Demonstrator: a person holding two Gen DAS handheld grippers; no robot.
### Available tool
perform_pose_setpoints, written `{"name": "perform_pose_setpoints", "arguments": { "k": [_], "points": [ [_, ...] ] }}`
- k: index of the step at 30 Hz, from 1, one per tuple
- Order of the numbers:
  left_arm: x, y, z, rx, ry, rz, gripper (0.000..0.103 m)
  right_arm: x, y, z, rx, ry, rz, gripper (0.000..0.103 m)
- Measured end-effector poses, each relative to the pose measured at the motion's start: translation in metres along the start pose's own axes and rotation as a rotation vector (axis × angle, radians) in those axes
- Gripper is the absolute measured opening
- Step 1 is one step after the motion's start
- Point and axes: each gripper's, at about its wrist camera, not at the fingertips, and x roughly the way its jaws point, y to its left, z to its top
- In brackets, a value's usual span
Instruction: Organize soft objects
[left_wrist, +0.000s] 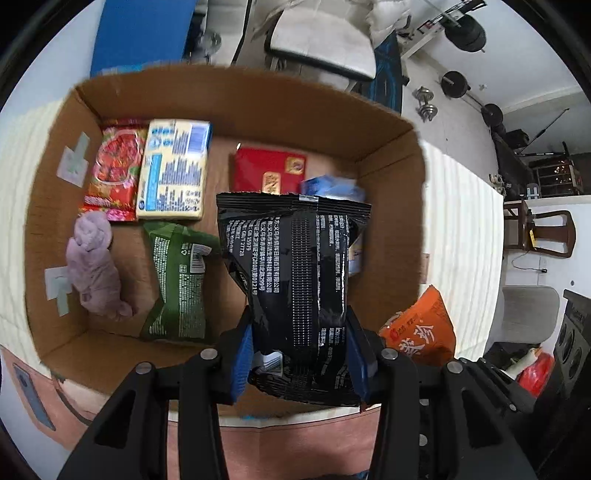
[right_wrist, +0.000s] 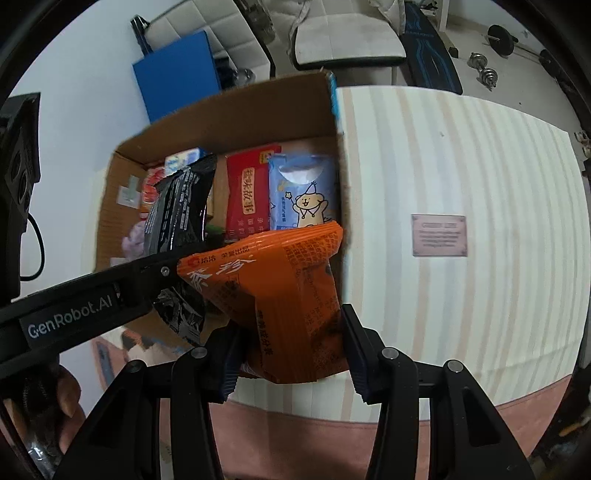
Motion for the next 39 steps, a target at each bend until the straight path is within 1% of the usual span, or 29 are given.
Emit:
{"name": "perform_pose_setpoints", "arguments": {
  "k": [3,5,6,8,10,11,12,13,14,16,18,19,22,23,24,25,26,27,28,29,30,39],
  "points": [
    [0.009,0.006,0.002,-0.003,0.025,0.003,0.041,0.018,0.009,0.005,-0.006,0.016,-0.029,0.051],
    [0.014,0.01,0.003,-0.005,0.041,-0.009,0.042,0.027,0.014,0.007,-0.011,0.022,-0.05,0.051],
    [0.017,0.012,0.004,-0.01,0.05,-0.001,0.044,0.029,0.017,0.008,-0.016,0.027,-0.055,0.051],
    [0.023,0.017,0.005,-0.024,0.069,0.004,0.044,0.033,0.023,0.011,-0.025,0.025,-0.087,0.053],
    [0.028,0.021,0.006,-0.04,0.092,0.021,0.045,0.044,0.02,0.014,-0.024,0.04,-0.09,0.058],
    [0.028,0.02,0.005,-0.035,0.089,0.025,0.045,0.044,0.022,0.014,-0.021,0.039,-0.092,0.062],
    [0.028,0.02,0.005,-0.026,0.086,0.033,0.046,0.046,0.022,0.014,-0.025,0.041,-0.095,0.07],
    [0.027,0.019,0.004,-0.015,0.082,0.052,0.047,0.045,0.024,0.014,-0.026,0.039,-0.104,0.076],
    [0.027,0.019,0.004,0.007,0.073,0.07,0.049,0.042,0.027,0.013,-0.027,0.034,-0.102,0.079],
    [0.023,0.017,0.002,0.027,0.061,0.09,0.059,0.039,0.031,0.013,-0.036,0.031,-0.115,0.081],
    [0.015,0.018,-0.002,0.03,0.038,0.091,0.063,0.037,0.034,0.012,-0.041,0.026,-0.133,0.082],
    [0.013,0.018,-0.003,0.031,0.032,0.095,0.065,0.036,0.034,0.011,-0.042,0.019,-0.129,0.082],
    [0.001,0.022,-0.009,0.034,-0.003,0.107,0.066,0.031,0.036,0.01,-0.04,0.011,-0.141,0.082],
    [-0.006,0.023,-0.012,0.037,-0.02,0.117,0.07,0.03,0.037,0.009,-0.042,0.009,-0.148,0.082],
    [-0.01,0.025,-0.014,0.038,-0.035,0.126,0.074,0.028,0.038,0.008,-0.043,0.007,-0.155,0.082],
    [-0.017,0.026,-0.018,0.041,-0.06,0.137,0.082,0.026,0.039,0.008,-0.042,0.004,-0.154,0.082],
    [-0.022,0.029,-0.021,0.045,-0.08,0.15,0.087,0.024,0.039,0.007,-0.041,0.001,-0.157,0.083],
    [-0.026,0.029,-0.024,0.048,-0.095,0.165,0.095,0.022,0.04,0.007,-0.042,-0.004,-0.165,0.086],
    [-0.031,0.033,-0.027,0.053,-0.111,0.18,0.099,0.02,0.041,0.007,-0.04,-0.012,-0.171,0.09],
    [-0.039,0.036,-0.026,0.058,-0.133,0.198,0.1,0.018,0.042,0.006,-0.037,-0.021,-0.173,0.098],
    [-0.044,0.038,-0.028,0.06,-0.152,0.208,0.102,0.015,0.042,0.006,-0.037,-0.029,-0.175,0.102],
    [-0.068,0.049,-0.038,0.048,-0.254,0.265,0.102,0.002,0.052,0.003,-0.034,-0.082,-0.213,0.103]
  ]
}}
